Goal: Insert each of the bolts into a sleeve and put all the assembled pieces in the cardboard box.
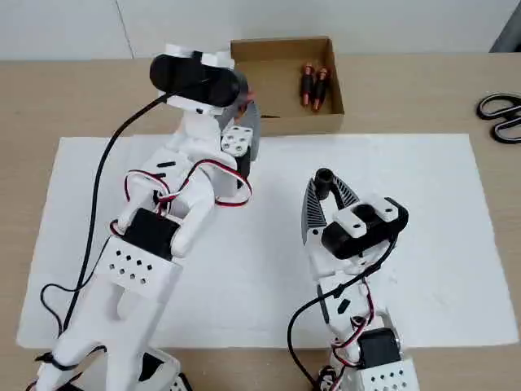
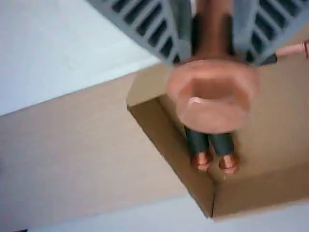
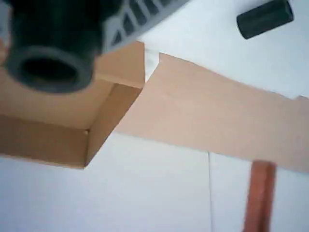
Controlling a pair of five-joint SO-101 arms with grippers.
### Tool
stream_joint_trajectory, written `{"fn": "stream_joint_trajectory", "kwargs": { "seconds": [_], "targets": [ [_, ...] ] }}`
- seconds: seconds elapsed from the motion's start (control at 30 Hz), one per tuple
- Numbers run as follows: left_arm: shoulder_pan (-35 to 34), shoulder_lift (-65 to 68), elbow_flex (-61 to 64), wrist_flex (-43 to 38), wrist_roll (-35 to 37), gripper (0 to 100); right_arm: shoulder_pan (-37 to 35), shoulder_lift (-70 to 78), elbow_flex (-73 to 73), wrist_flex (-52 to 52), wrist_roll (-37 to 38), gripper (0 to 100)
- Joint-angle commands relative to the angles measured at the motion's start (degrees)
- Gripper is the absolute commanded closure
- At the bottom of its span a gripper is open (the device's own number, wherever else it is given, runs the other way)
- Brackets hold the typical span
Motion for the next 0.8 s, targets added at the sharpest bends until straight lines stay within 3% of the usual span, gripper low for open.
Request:
{"fn": "stream_joint_trajectory", "kwargs": {
  "seconds": [0.0,0.1,0.33,0.77],
  "targets": [
    [1.05,-2.20,-0.57,2.81,7.30,99,-0.40,-1.27,0.44,0.13,-0.35,99.5],
    [3.08,-3.60,-0.57,2.81,11.52,99,-0.40,-1.27,0.44,0.13,-0.35,99.5],
    [9.41,-5.71,-0.66,1.14,11.34,99,-2.77,-1.36,0.26,0.04,-0.35,99.5],
    [15.21,-6.07,-0.92,-0.44,6.86,99,-7.69,-1.36,0.26,0.04,-0.35,99.5]
  ]
}}
